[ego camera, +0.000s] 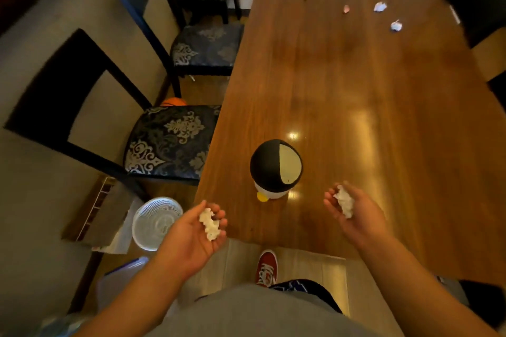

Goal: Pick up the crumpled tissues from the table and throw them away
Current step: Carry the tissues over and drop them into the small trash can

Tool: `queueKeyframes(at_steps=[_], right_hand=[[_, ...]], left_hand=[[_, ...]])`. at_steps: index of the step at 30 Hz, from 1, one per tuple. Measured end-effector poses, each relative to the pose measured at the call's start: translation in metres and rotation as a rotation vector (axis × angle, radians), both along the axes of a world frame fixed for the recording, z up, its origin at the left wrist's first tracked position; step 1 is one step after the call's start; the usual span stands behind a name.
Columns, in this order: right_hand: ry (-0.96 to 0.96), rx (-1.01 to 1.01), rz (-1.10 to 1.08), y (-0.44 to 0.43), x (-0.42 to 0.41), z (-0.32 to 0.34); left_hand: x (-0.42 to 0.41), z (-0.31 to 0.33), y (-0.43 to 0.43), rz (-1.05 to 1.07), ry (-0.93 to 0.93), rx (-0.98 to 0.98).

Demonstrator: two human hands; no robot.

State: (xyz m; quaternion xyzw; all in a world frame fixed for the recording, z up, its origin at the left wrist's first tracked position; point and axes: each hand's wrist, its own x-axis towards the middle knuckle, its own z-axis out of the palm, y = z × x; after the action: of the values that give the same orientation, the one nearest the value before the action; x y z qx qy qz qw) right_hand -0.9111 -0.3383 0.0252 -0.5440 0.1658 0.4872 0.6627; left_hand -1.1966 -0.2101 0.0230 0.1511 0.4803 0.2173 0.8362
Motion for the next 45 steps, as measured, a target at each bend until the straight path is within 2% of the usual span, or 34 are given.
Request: queueKeyframes(at_steps=[4, 7, 9, 11, 13, 14, 15, 19, 22, 26, 30, 32, 33, 35, 37, 39, 45], right_hand=[[-0.257, 0.04, -0.169, 0.033, 0.027, 0.034], [-0.536, 0.083, -0.285, 0.052, 0.033, 0.056], [-0.746, 0.026, -0.284, 0.067, 0.022, 0.062], [-0.952, -0.067, -0.115, 0.084, 0.001, 0.054], [-1.058, -0.137, 0.282, 0.095, -0.024, 0.035], [-1.07, -0.165, 0.425, 0.095, -0.032, 0.023], [-1.077, -0.187, 0.468, 0.092, -0.035, 0.013], [-1.061, -0.304, 0.337, 0.065, -0.02, -0.012], [-0.995, -0.396, 0.377, 0.032, -0.015, -0.029], [-0.967, -0.536, 0.429, -0.017, -0.025, -0.048], [-1.0, -0.669, 0.572, -0.051, -0.044, -0.068], [-1.028, -0.728, 0.614, -0.062, -0.053, -0.075], [-1.058, -0.744, 0.628, -0.066, -0.056, -0.079], [-1.096, -0.746, 0.637, -0.071, -0.058, -0.083], [-1.102, -0.728, 0.618, -0.071, -0.057, -0.084], [-1.081, -0.714, 0.583, -0.07, -0.055, -0.084], [-1.045, -0.714, 0.586, -0.073, -0.054, -0.083]], left_hand=[[0.014, 0.005, 0.021, -0.038, -0.003, -0.009], [0.019, 0.008, 0.034, -0.076, -0.001, -0.02], [0.021, 0.011, 0.045, -0.102, 0.003, -0.03], [0.023, 0.016, 0.056, -0.131, 0.002, -0.031], [0.024, 0.02, 0.067, -0.16, 0.01, -0.027], [0.024, 0.022, 0.073, -0.175, 0.017, -0.024], [0.024, 0.024, 0.078, -0.191, 0.025, -0.018], [0.03, 0.029, 0.095, -0.308, 0.094, 0.066], [0.052, 0.039, 0.1, -0.444, 0.147, 0.197], [0.108, 0.067, 0.106, -0.641, 0.097, 0.435], [0.175, 0.097, 0.107, -0.907, 0.123, 0.915], [0.199, 0.098, 0.105, -1.058, 0.19, 1.287], [0.207, 0.095, 0.104, -1.195, 0.235, 1.5], [0.216, 0.085, 0.104, -1.643, 0.304, 1.816], [0.22, 0.073, 0.106, -2.034, 0.37, 1.881], [0.224, 0.07, 0.111, -2.032, 0.384, 1.877], [0.211, 0.08, 0.118, -1.629, 0.289, 1.95]])
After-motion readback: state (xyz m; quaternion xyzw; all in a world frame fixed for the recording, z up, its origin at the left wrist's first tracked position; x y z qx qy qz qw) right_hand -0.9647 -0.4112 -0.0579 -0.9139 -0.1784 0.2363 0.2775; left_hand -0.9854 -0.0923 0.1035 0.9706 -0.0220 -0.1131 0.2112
